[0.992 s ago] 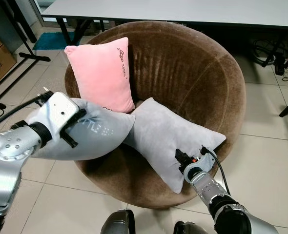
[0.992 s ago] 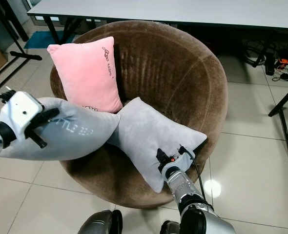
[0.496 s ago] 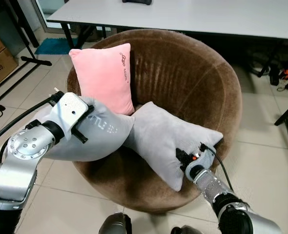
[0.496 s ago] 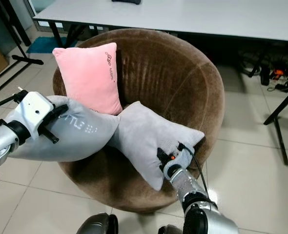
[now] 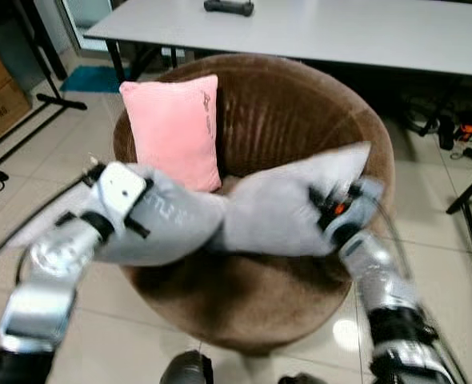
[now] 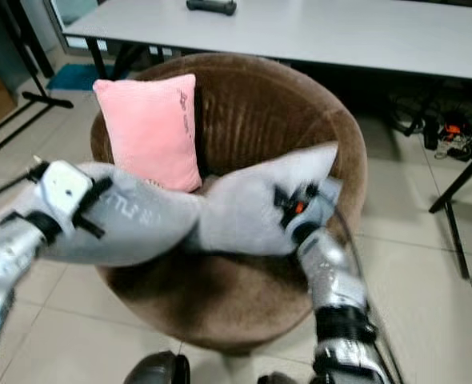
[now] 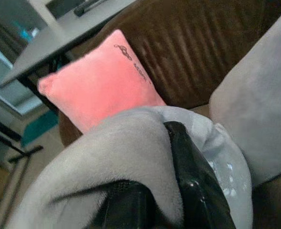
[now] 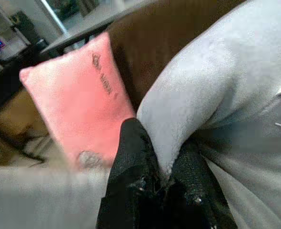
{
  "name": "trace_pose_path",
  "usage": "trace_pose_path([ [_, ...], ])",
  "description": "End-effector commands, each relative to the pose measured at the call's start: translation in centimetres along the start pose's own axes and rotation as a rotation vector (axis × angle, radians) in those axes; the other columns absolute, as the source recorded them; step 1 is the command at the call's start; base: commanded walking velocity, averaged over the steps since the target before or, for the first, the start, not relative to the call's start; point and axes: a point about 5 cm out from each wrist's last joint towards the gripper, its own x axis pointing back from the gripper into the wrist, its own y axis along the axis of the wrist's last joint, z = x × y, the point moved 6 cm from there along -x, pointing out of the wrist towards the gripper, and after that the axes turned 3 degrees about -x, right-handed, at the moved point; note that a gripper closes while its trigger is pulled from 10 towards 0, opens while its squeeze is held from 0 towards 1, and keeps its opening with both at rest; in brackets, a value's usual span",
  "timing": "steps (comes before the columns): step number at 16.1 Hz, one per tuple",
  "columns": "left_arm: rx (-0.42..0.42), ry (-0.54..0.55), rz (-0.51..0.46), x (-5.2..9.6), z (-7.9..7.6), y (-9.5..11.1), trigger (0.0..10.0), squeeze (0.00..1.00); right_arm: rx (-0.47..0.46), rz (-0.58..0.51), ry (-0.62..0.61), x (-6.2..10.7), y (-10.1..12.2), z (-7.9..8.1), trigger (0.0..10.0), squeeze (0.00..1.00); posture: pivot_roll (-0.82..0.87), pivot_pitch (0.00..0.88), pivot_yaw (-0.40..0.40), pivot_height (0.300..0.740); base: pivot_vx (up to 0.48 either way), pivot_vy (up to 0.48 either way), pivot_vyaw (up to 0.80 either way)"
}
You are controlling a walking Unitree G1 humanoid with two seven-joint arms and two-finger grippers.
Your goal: Move the pillow to the sofa from floor
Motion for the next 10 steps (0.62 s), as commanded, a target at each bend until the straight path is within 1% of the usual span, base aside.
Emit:
trace_pose_path([
  [1,0.022,0.055,-0.033,0.4,0.8,0.9,10.0,0.00,0.124,-0.112,0.042,0.4,4.2,2.1,0.0,0.00,0.05,0.000,0.009,0.740,0.000,0.000,0.00],
  [2,0.066,0.074,-0.028,0.7,0.5,0.7,10.0,0.00,0.171,-0.145,0.091,1.0,5.7,3.9,0.0,0.00,0.03,0.000,0.013,0.740,0.000,0.000,0.00],
  [3,0.084,0.088,-0.022,0.7,0.3,0.4,10.0,0.00,0.203,-0.147,0.120,1.5,6.1,4.9,0.0,0.00,0.02,0.000,0.014,0.740,0.000,0.000,0.00],
  [4,0.087,0.099,-0.012,0.6,-0.1,0.1,10.0,0.00,0.251,-0.131,0.135,1.9,5.8,5.3,0.0,0.00,0.02,0.000,0.014,0.740,0.000,0.000,0.00],
  [5,0.086,0.098,-0.015,0.1,-0.9,0.2,10.0,0.00,0.280,-0.097,0.125,2.2,4.7,5.1,0.0,0.00,0.02,0.000,0.009,0.740,0.000,0.000,0.00],
  [6,0.088,0.097,-0.021,0.0,-1.1,0.5,10.0,0.00,0.278,-0.089,0.111,2.3,4.6,5.0,0.0,0.00,0.02,0.000,0.000,0.740,0.000,0.000,0.00],
  [7,0.097,0.105,-0.034,-0.3,-1.3,0.9,10.0,0.00,0.284,-0.074,0.085,2.4,4.4,4.9,3.4,0.00,0.03,0.000,-0.002,0.740,0.000,0.000,0.00],
  [8,0.119,0.133,-0.039,-0.4,-1.1,1.2,10.0,0.00,0.306,-0.047,0.067,2.3,4.0,4.9,10.0,0.00,0.03,0.000,-0.002,0.740,0.000,0.000,0.00],
  [9,0.131,0.147,-0.040,-0.4,-1.0,1.2,10.0,0.00,0.325,-0.033,0.062,2.3,3.7,5.0,10.0,0.00,0.03,0.000,-0.003,0.740,0.000,0.000,0.00],
  [10,0.144,0.169,-0.039,-0.5,-0.9,1.1,10.0,0.00,0.365,-0.021,0.052,2.3,3.4,5.3,10.0,0.00,0.03,0.000,-0.001,0.740,0.000,0.000,0.00],
])
